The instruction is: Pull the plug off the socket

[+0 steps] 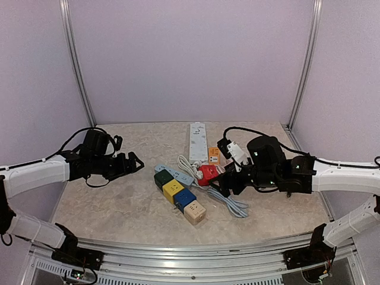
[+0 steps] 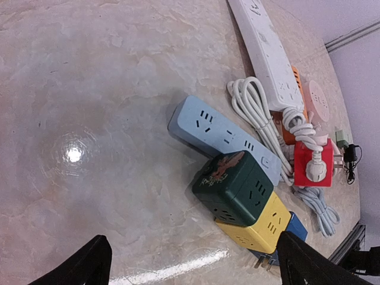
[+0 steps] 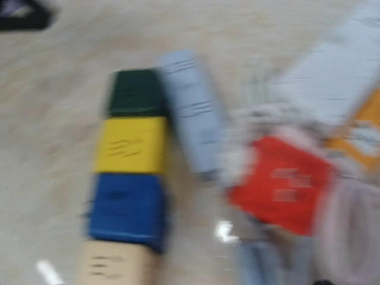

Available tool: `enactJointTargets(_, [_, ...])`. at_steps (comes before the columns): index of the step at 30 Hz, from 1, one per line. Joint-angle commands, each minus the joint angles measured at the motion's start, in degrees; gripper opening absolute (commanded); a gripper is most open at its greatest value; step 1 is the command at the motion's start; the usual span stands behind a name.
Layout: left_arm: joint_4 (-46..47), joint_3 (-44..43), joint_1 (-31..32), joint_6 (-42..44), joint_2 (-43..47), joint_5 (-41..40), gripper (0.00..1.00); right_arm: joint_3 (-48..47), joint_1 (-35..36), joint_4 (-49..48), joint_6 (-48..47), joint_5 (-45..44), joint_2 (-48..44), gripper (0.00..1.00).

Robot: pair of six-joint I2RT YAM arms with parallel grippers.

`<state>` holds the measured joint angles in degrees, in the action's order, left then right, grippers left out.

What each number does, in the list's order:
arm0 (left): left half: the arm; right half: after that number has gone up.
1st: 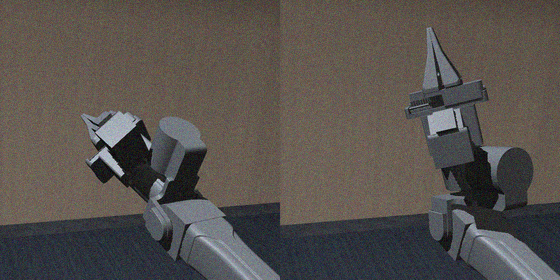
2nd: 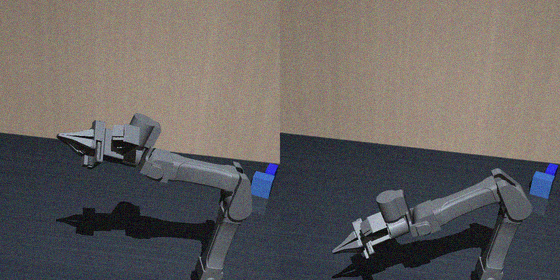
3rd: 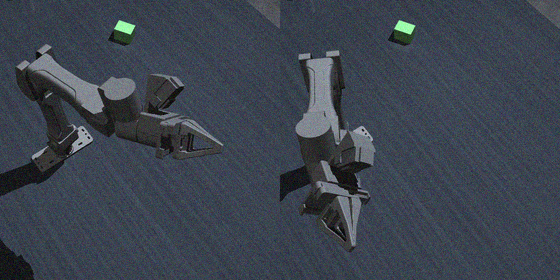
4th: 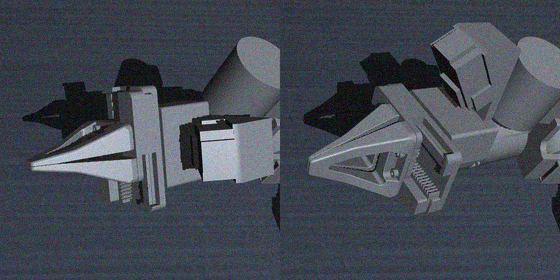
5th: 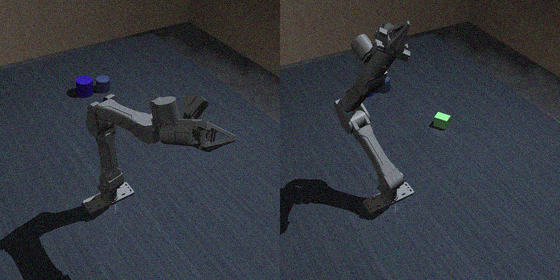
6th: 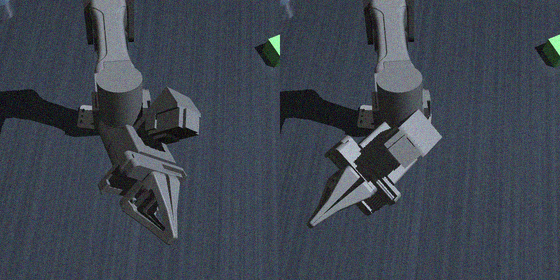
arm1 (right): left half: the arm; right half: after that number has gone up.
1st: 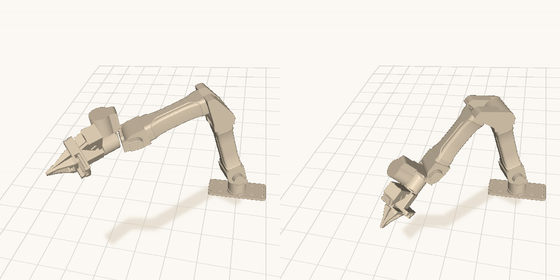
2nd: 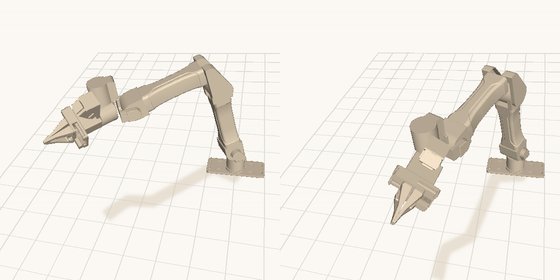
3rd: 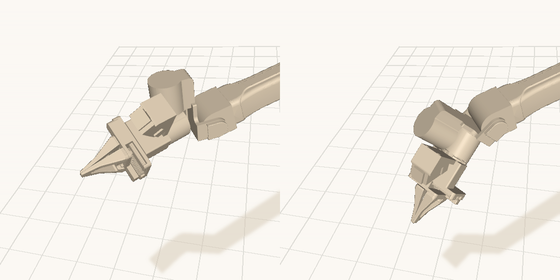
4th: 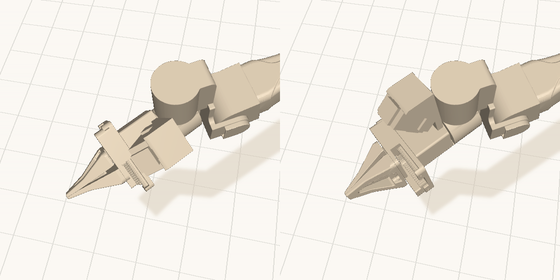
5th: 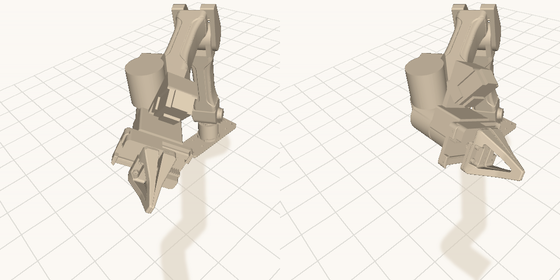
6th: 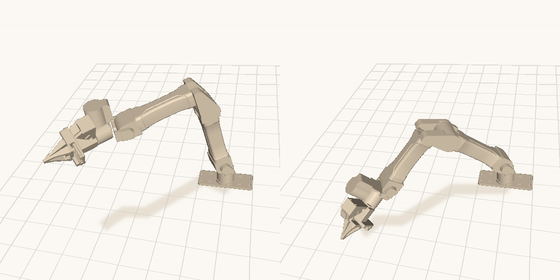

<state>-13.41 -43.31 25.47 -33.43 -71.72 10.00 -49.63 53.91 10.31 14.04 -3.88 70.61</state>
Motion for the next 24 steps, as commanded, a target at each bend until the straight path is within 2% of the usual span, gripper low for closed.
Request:
enactJointTargets(1, [2.46, -0.25, 3.21, -5.3, 1.64, -5.68, 0.95, 0.72, 7.81, -5.31, 2.63, -3.77, 7.69, 0.89])
enactJointTargets(9, [2.19, 1.71, 5.55, -7.23, 2.79, -7.05, 0.95, -5.31, 14.98, -1.2, 3.62, -7.59, 21.1, 0.88])
enactJointTargets(24, [3.99, 4.17, 5.64, -8.56, 4.34, -6.06, 0.95, -10.89, 15.94, 2.66, 6.81, -8.99, 30.49, 0.87])
